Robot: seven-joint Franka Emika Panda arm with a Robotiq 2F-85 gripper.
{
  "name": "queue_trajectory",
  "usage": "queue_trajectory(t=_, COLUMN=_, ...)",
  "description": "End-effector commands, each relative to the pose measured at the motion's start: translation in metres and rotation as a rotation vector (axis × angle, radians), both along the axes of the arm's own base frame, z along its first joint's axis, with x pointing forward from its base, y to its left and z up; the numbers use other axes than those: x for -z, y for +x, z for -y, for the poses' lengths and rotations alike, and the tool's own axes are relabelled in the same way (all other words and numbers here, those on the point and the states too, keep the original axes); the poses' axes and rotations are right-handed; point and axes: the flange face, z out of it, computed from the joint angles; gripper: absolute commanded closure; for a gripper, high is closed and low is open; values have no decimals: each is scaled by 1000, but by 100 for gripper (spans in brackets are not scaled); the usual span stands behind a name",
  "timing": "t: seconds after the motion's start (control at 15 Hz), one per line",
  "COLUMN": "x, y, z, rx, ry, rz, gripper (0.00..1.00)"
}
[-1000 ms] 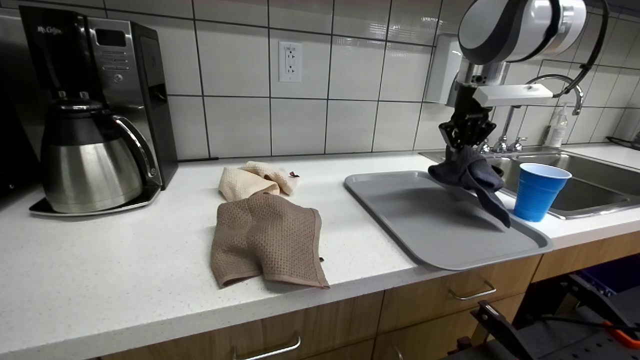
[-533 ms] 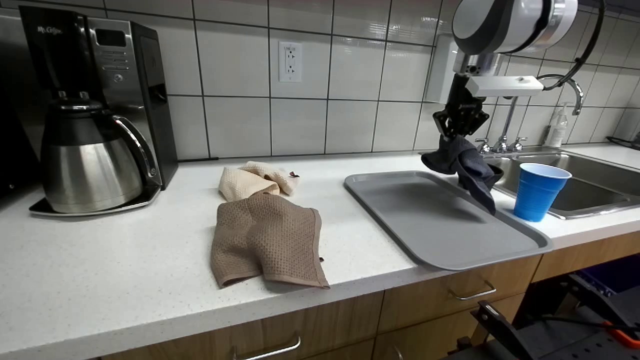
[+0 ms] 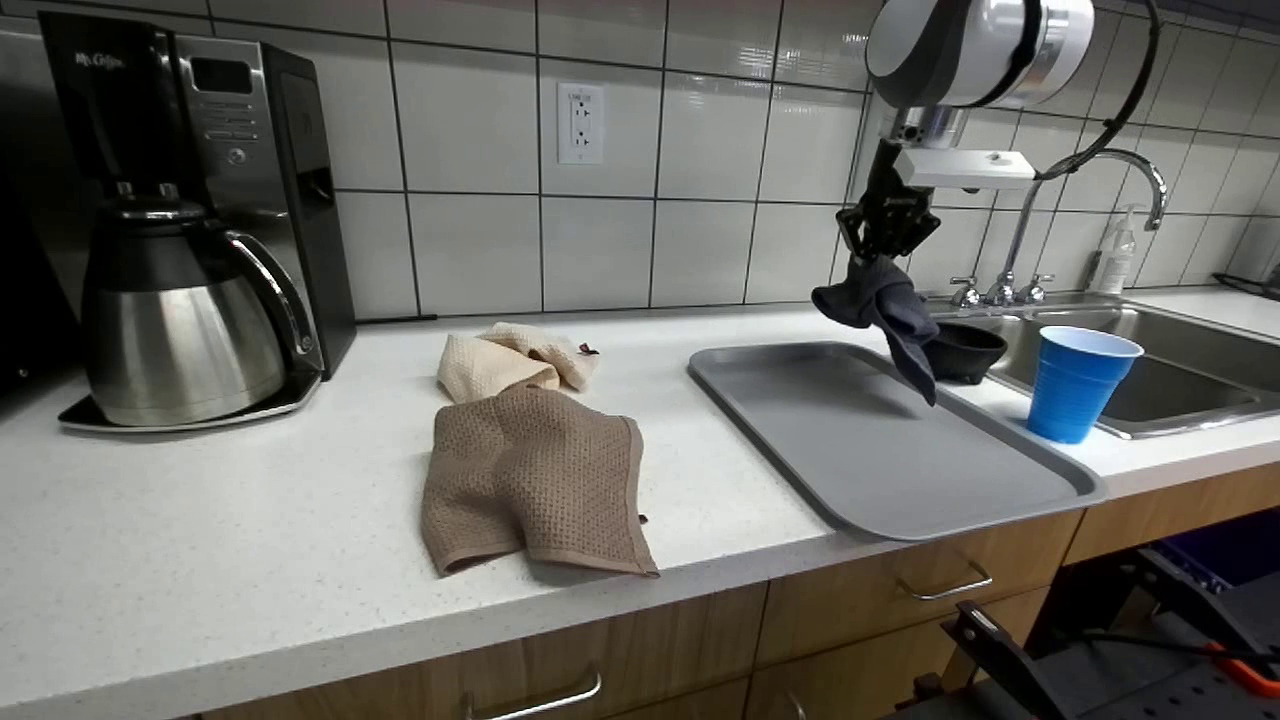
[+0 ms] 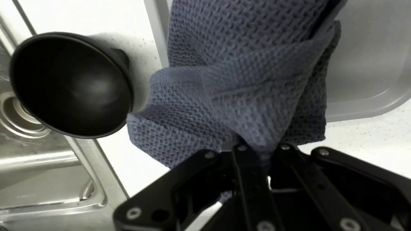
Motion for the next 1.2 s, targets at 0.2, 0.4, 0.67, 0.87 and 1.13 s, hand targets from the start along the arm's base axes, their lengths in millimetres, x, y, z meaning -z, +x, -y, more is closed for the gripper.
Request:
queue_trajectory(t=0.2, x=13, y=57, z=5, rx=-25, ry=22, rz=43, gripper=97)
queue_trajectory(t=0.4, x=18, y=78, z=5, rx=-27, ry=25, rz=56, gripper=97)
queue_trajectory(t=0.67, x=20, y=105, z=4, rx=-31, ry=28, rz=81, gripper=97)
queue_trajectory(t=0.87, x=18, y=122, z=3, rx=-35, ry=32, rz=102, gripper=97)
queue_trajectory(t=1.13, x=16, y=140, z=0, rx=-40, ry=37, rz=127, gripper=97)
